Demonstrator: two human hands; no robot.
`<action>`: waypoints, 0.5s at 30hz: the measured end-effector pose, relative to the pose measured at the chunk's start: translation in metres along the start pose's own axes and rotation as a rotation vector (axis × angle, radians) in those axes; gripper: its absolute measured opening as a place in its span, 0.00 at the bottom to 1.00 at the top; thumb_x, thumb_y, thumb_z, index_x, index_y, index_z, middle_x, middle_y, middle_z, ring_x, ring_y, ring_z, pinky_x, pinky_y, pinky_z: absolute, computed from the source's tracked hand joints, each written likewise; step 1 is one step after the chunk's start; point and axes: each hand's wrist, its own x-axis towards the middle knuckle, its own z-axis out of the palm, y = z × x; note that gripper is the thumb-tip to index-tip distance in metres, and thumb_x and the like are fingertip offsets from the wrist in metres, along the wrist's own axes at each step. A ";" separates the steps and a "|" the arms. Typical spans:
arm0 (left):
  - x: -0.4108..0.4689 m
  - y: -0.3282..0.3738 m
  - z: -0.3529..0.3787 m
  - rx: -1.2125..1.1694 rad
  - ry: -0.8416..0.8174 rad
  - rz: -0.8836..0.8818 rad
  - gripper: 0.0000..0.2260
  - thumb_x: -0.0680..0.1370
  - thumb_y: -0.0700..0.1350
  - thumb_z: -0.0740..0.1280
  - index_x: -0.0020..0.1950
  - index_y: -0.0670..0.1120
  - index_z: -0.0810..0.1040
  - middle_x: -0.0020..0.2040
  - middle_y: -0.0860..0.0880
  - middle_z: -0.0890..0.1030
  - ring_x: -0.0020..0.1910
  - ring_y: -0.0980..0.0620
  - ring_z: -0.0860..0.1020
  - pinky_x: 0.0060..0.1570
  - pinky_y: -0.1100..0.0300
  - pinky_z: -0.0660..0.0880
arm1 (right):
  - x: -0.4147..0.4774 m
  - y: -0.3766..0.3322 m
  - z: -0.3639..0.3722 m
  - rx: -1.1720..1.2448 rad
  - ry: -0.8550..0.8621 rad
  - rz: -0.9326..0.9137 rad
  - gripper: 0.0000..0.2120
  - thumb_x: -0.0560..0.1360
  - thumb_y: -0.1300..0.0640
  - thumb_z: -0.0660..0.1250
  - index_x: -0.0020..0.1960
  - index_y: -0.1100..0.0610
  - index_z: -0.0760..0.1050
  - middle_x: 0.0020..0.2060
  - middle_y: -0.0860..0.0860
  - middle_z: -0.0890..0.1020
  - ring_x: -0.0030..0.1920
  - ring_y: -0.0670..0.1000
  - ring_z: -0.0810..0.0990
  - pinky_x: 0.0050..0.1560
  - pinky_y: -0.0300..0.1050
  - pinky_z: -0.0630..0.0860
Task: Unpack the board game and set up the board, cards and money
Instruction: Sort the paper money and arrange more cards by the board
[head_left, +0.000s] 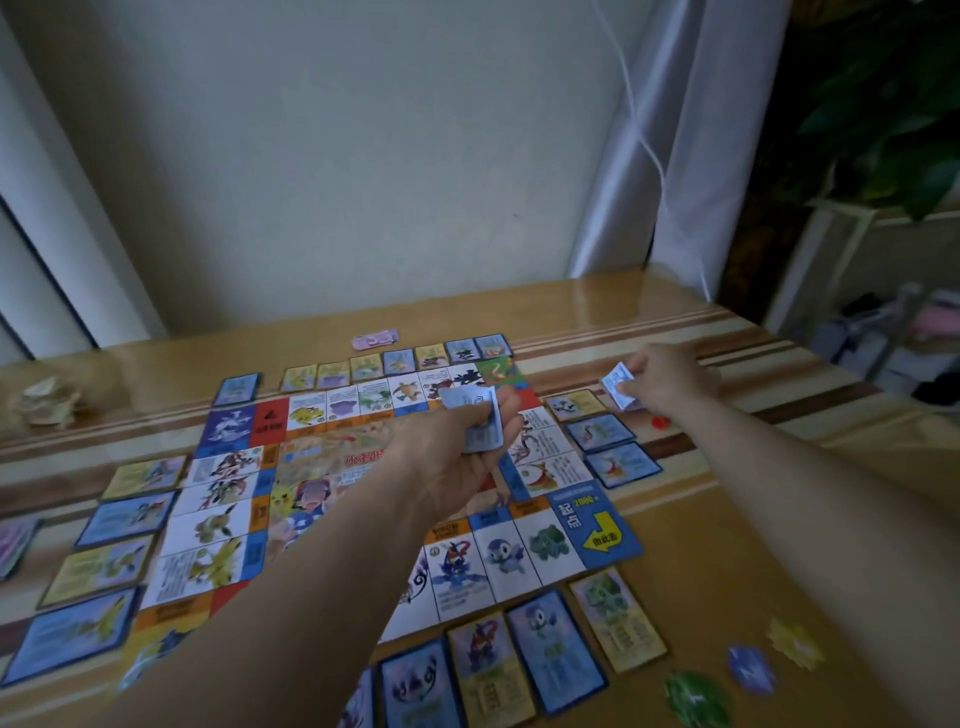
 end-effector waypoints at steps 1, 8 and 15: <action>0.004 0.001 -0.001 0.011 -0.003 0.009 0.18 0.82 0.35 0.56 0.72 0.35 0.62 0.61 0.38 0.76 0.61 0.44 0.76 0.53 0.53 0.73 | 0.001 0.002 0.002 -0.062 -0.006 0.001 0.09 0.73 0.50 0.70 0.53 0.50 0.78 0.52 0.52 0.82 0.54 0.56 0.79 0.59 0.50 0.67; 0.017 0.010 -0.012 0.094 0.029 0.090 0.16 0.79 0.36 0.61 0.67 0.39 0.68 0.45 0.42 0.77 0.44 0.48 0.79 0.41 0.55 0.78 | -0.011 -0.038 -0.011 0.330 0.035 -0.248 0.19 0.74 0.48 0.68 0.62 0.54 0.73 0.59 0.50 0.77 0.56 0.50 0.76 0.54 0.45 0.72; 0.024 0.034 -0.043 0.166 0.118 0.124 0.02 0.77 0.36 0.65 0.45 0.39 0.74 0.40 0.42 0.78 0.37 0.48 0.76 0.37 0.57 0.75 | -0.060 -0.150 -0.026 0.483 -0.580 -0.511 0.12 0.70 0.46 0.73 0.43 0.55 0.81 0.34 0.45 0.81 0.34 0.42 0.76 0.36 0.38 0.70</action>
